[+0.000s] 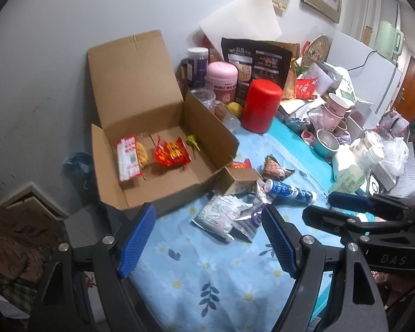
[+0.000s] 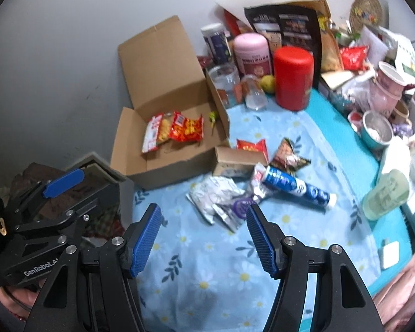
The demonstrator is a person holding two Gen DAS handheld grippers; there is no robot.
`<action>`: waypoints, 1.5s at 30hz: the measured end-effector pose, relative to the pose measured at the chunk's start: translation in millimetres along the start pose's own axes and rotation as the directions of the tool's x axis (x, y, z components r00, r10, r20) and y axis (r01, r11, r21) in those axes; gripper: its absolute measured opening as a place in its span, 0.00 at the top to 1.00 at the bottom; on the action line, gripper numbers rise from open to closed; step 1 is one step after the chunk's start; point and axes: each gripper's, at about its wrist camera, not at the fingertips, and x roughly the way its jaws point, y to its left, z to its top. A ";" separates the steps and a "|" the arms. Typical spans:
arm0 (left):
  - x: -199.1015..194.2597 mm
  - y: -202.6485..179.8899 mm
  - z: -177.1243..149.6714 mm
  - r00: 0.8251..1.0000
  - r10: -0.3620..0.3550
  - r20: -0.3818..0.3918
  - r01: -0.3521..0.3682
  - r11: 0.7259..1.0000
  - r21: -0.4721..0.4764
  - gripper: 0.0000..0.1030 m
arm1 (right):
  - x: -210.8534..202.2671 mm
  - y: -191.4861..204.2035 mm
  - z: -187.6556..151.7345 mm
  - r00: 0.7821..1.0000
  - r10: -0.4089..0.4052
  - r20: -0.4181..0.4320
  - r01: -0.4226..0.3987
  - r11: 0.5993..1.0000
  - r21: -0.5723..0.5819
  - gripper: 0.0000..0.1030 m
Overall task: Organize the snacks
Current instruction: 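Withdraw both tools from the box back over the table, then reach the left tool to the white bread-print packet while the right tool approaches the silver GOZKI bag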
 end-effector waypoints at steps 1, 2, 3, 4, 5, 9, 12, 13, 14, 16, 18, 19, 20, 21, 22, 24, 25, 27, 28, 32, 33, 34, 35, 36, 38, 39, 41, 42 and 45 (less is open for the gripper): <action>4.4 -0.7 -1.5 1.000 -0.005 -0.008 0.005 1.000 -0.002 0.23 | 3.3 -3.4 -1.3 1.000 0.003 -0.008 -0.003 1.000 0.010 0.37; 8.3 -1.4 -2.6 1.000 -0.009 -0.016 0.009 1.000 -0.002 0.23 | 7.4 -7.4 -3.1 1.000 0.006 -0.017 -0.006 1.000 0.022 0.37; 11.6 -2.5 -3.0 1.000 -0.013 -0.024 0.013 1.000 0.001 0.23 | 10.3 -10.0 -4.7 1.000 0.007 -0.022 -0.006 1.000 0.031 0.37; 16.8 -3.6 -4.2 0.999 -0.018 -0.035 0.018 1.000 0.005 0.23 | 14.8 -13.6 -6.4 0.999 0.005 -0.031 -0.004 0.999 0.038 0.37; 20.7 -4.1 -5.2 0.999 -0.020 -0.042 0.020 1.000 0.008 0.23 | 18.1 -15.5 -7.5 0.999 0.005 -0.038 -0.004 0.999 0.039 0.37; 42.4 -4.7 -9.6 0.996 -0.028 -0.082 0.029 1.000 0.007 0.23 | 33.4 -22.8 -11.2 0.998 0.012 -0.065 -0.009 0.999 0.045 0.37; 57.9 -2.7 -13.4 0.993 -0.034 -0.115 0.033 0.999 -0.008 0.23 | 49.6 -30.2 -12.0 0.995 0.017 -0.094 -0.012 0.999 0.051 0.37; 63.4 -1.9 -14.6 0.991 -0.036 -0.126 0.035 0.999 -0.012 0.23 | 53.1 -31.9 -12.1 0.995 0.019 -0.101 -0.013 0.998 0.054 0.37; 70.6 -0.9 -16.3 0.989 -0.034 -0.141 0.032 0.999 -0.016 0.23 | 59.2 -35.1 -12.2 0.994 0.021 -0.110 -0.015 0.998 0.061 0.37; 81.4 1.2 -19.2 0.986 -0.030 -0.166 0.026 0.999 -0.022 0.23 | 71.1 -41.7 -11.3 0.991 0.034 -0.130 -0.024 0.997 0.079 0.37; 90.1 3.6 -21.7 0.982 -0.027 -0.185 0.022 0.999 -0.029 0.23 | 82.4 -47.5 -9.9 0.988 0.046 -0.146 -0.033 0.995 0.091 0.37; 94.1 4.5 -22.8 0.981 -0.022 -0.192 0.016 0.999 -0.031 0.23 | 85.9 -49.2 -9.2 0.988 0.048 -0.150 -0.034 0.995 0.093 0.37; 98.9 5.8 -23.8 0.980 -0.011 -0.200 0.004 0.999 -0.032 0.23 | 91.1 -51.8 -8.3 0.987 0.052 -0.155 -0.037 0.995 0.097 0.37; 102.4 6.9 -23.9 0.979 -0.003 -0.204 -0.003 0.999 -0.033 0.23 | 96.2 -54.3 -7.2 0.985 0.053 -0.161 -0.037 0.994 0.102 0.37; 107.0 8.9 -24.2 0.977 0.005 -0.211 -0.013 0.999 -0.038 0.23 | 100.9 -56.5 -6.0 0.984 0.054 -0.167 -0.037 0.994 0.105 0.37; 114.5 12.3 -23.9 0.974 0.022 -0.225 -0.033 0.999 -0.042 0.23 | 108.1 -58.1 -3.9 0.984 0.036 -0.175 -0.019 0.995 0.096 0.37; 118.7 14.8 -22.9 0.973 0.038 -0.229 -0.051 0.998 -0.049 0.23 | 112.8 -58.3 -2.5 0.984 0.018 -0.176 -0.003 0.997 0.082 0.37; 124.7 19.5 -21.2 0.972 0.040 -0.231 -0.058 0.996 -0.069 0.23 | 121.2 -60.9 -1.1 0.984 0.009 -0.181 0.006 0.997 0.082 0.37; 128.1 21.7 -20.2 0.972 0.039 -0.233 -0.060 0.995 -0.081 0.23 | 125.8 -63.4 -0.3 0.983 0.014 -0.185 0.004 0.995 0.096 0.37; 140.7 27.3 -15.7 0.971 0.000 -0.237 -0.024 0.995 -0.100 0.23 | 146.8 -77.0 0.2 0.977 0.023 -0.212 0.012 0.986 0.165 0.37; 143.9 26.9 -14.7 0.971 -0.002 -0.239 -0.021 0.996 -0.091 0.23 | 150.6 -79.5 0.5 0.977 0.027 -0.213 0.012 0.984 0.179 0.37; 146.7 26.0 -13.5 0.970 0.000 -0.242 -0.020 0.996 -0.083 0.23 | 153.9 -82.1 0.6 0.976 0.034 -0.213 0.008 0.981 0.194 0.37; 150.5 25.2 -11.8 0.970 -0.004 -0.243 -0.014 0.997 -0.073 0.23 | 157.0 -84.4 0.8 0.976 0.037 -0.214 0.008 0.979 0.206 0.37; 152.8 24.6 -10.7 0.970 -0.011 -0.241 -0.006 0.998 -0.069 0.23 | 160.2 -86.0 1.3 0.976 0.040 -0.215 0.007 0.977 0.211 0.37; 159.2 22.7 -8.2 0.971 -0.033 -0.238 0.020 0.998 -0.059 0.23 | 165.5 -87.4 1.7 0.976 0.036 -0.216 0.010 0.978 0.207 0.37; 162.0 21.6 -7.7 0.970 -0.040 -0.240 0.028 0.998 -0.055 0.23 | 169.0 -87.8 1.8 0.975 0.030 -0.220 0.016 0.979 0.204 0.40; 171.2 19.4 -6.9 0.963 -0.073 -0.259 0.062 0.997 -0.053 0.23 | 176.7 -88.9 1.1 0.970 0.027 -0.244 0.023 0.979 0.202 0.46; 175.9 18.4 -6.9 0.958 -0.093 -0.271 0.080 0.995 -0.057 0.23 | 179.7 -89.9 0.1 0.967 0.032 -0.254 0.022 0.978 0.207 0.46; 186.5 12.8 -7.9 0.949 -0.129 -0.289 0.122 0.992 -0.042 0.23 | 182.9 -94.4 -2.3 0.963 0.042 -0.266 0.019 0.975 0.223 0.55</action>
